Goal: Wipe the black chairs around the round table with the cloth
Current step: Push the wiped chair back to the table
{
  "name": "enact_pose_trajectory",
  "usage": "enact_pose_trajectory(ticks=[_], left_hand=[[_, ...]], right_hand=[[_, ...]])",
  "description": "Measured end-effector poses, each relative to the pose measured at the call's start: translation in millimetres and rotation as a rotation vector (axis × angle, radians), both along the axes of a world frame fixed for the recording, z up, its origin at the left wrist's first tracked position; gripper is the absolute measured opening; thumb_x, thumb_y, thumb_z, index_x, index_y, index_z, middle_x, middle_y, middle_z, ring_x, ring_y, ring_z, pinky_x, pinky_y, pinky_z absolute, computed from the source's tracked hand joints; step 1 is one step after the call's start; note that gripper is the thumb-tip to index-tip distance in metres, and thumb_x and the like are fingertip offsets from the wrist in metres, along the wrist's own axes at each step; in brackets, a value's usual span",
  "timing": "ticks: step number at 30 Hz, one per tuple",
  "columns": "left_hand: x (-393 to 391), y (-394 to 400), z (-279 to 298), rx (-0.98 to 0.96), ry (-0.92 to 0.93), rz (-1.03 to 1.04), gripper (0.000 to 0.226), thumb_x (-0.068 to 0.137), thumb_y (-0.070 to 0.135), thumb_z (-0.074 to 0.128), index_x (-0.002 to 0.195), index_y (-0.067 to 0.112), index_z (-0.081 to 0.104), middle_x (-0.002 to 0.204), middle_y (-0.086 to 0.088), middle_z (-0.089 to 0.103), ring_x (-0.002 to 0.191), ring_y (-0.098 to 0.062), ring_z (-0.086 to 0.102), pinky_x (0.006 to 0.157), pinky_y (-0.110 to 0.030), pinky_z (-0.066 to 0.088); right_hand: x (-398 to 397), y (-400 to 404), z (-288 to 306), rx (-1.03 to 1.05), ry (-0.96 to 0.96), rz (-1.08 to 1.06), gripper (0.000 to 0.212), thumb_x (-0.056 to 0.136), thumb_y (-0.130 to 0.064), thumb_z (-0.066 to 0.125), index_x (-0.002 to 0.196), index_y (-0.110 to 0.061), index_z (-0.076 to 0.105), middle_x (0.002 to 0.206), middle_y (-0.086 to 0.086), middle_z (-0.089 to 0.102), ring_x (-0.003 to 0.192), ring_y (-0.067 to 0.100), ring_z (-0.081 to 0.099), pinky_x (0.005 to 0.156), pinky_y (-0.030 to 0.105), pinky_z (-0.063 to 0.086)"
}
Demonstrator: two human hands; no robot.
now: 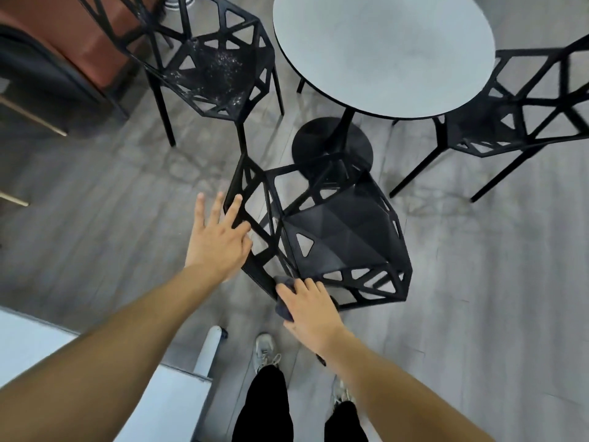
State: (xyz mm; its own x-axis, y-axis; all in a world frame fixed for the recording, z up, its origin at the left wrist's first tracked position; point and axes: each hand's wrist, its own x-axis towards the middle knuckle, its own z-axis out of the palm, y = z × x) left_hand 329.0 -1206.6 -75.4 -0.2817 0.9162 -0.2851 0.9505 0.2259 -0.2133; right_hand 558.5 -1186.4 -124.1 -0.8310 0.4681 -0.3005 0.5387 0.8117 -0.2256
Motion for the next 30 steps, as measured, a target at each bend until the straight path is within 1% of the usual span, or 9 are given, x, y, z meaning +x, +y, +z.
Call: enact_pose_trajectory(ticks=[3, 7, 11, 14, 17, 21, 23, 26, 30], left_hand=[[46.3, -22.9, 6.0, 0.002, 0.038, 0.049, 0.057, 0.101, 0.043, 0.014, 0.119, 0.031, 0.066, 0.160, -0.013, 0.034, 0.151, -0.043, 0.017, 0.117, -0.067, -0.002], [111.7, -50.2, 5.5, 0.042, -0.077, 0.072, 0.053, 0.097, 0.039, 0.027, 0.102, 0.017, 0.074, 0.137, -0.025, 0.057, 0.146, -0.044, 0.031, 0.123, -0.059, 0.005], [171.6, -64.4, 0.7, 0.050, -0.209, 0.086, 0.051, 0.097, 0.047, 0.032, 0.091, 0.018, 0.074, 0.113, -0.020, 0.062, 0.128, -0.043, 0.050, 0.122, -0.056, 0.019], [205.3, -65.7, -2.7, 0.104, -0.301, 0.033, 0.053, 0.098, 0.059, 0.031, 0.100, 0.026, 0.073, 0.104, -0.008, 0.056, 0.112, -0.031, 0.054, 0.122, -0.053, 0.019], [225.9, -60.4, -1.9, 0.123, -0.367, -0.019, 0.061, 0.096, 0.073, 0.024, 0.122, 0.037, 0.065, 0.108, 0.001, 0.049, 0.114, -0.023, 0.050, 0.124, -0.047, 0.013], [247.5, -39.5, -4.0, 0.085, -0.385, -0.025, 0.060, 0.097, 0.071, 0.018, 0.137, 0.043, 0.052, 0.132, -0.004, 0.054, 0.139, -0.027, 0.040, 0.123, -0.048, 0.005], [262.2, -26.2, -7.3, 0.043, -0.377, -0.005, 0.060, 0.098, 0.069, 0.017, 0.139, 0.043, 0.051, 0.137, -0.008, 0.054, 0.144, -0.031, 0.035, 0.122, -0.050, 0.003], [286.1, -8.9, -14.8, 0.034, -0.318, -0.010, 0.055, 0.099, 0.067, 0.021, 0.129, 0.040, 0.060, 0.119, -0.006, 0.062, 0.129, -0.030, 0.050, 0.120, -0.050, 0.009], [294.7, -2.3, -18.4, 0.069, -0.294, 0.013, 0.054, 0.100, 0.067, 0.022, 0.130, 0.040, 0.058, 0.120, -0.004, 0.060, 0.128, -0.028, 0.049, 0.119, -0.051, 0.009]], right_hand=[[45.6, 12.2, -1.8, 0.018, -0.029, 0.140, 0.067, 0.068, -0.042, 0.081, 0.122, -0.023, 0.046, 0.105, 0.005, 0.060, 0.092, 0.029, 0.057, 0.082, 0.041, 0.048], [112.3, 37.3, 4.1, 0.068, -0.066, 0.349, 0.071, 0.062, -0.043, 0.086, 0.120, -0.025, 0.049, 0.100, 0.004, 0.060, 0.087, 0.026, 0.059, 0.077, 0.038, 0.050], [177.4, 65.0, 12.5, 0.162, -0.102, 0.408, 0.072, 0.050, -0.036, 0.091, 0.109, -0.027, 0.050, 0.086, 0.004, 0.059, 0.077, 0.025, 0.059, 0.067, 0.036, 0.051], [221.6, 88.3, 12.6, 0.221, -0.170, 0.393, 0.067, 0.053, -0.030, 0.089, 0.108, -0.029, 0.052, 0.085, 0.005, 0.059, 0.076, 0.027, 0.059, 0.067, 0.039, 0.051], [256.3, 111.9, 13.0, 0.269, -0.258, 0.320, 0.059, 0.052, -0.024, 0.088, 0.103, -0.030, 0.060, 0.086, 0.006, 0.058, 0.076, 0.029, 0.057, 0.068, 0.041, 0.048], [290.7, 144.3, 15.1, 0.365, -0.312, 0.159, 0.051, 0.060, -0.023, 0.087, 0.103, -0.026, 0.061, 0.093, 0.010, 0.058, 0.078, 0.033, 0.051, 0.070, 0.045, 0.039], [303.3, 155.7, 19.9, 0.418, -0.354, 0.090, 0.047, 0.065, -0.018, 0.082, 0.107, -0.024, 0.063, 0.096, 0.012, 0.059, 0.080, 0.033, 0.051, 0.071, 0.045, 0.036], [318.3, 167.3, 26.0, 0.460, -0.408, -0.062, 0.048, 0.068, -0.017, 0.079, 0.114, -0.022, 0.064, 0.098, 0.014, 0.058, 0.082, 0.034, 0.051, 0.072, 0.046, 0.035], [321.0, 172.5, 38.1, 0.261, -0.359, -0.343, 0.064, 0.070, -0.034, 0.084, 0.127, -0.033, 0.054, 0.108, 0.009, 0.056, 0.096, 0.032, 0.052, 0.079, 0.044, 0.044]])
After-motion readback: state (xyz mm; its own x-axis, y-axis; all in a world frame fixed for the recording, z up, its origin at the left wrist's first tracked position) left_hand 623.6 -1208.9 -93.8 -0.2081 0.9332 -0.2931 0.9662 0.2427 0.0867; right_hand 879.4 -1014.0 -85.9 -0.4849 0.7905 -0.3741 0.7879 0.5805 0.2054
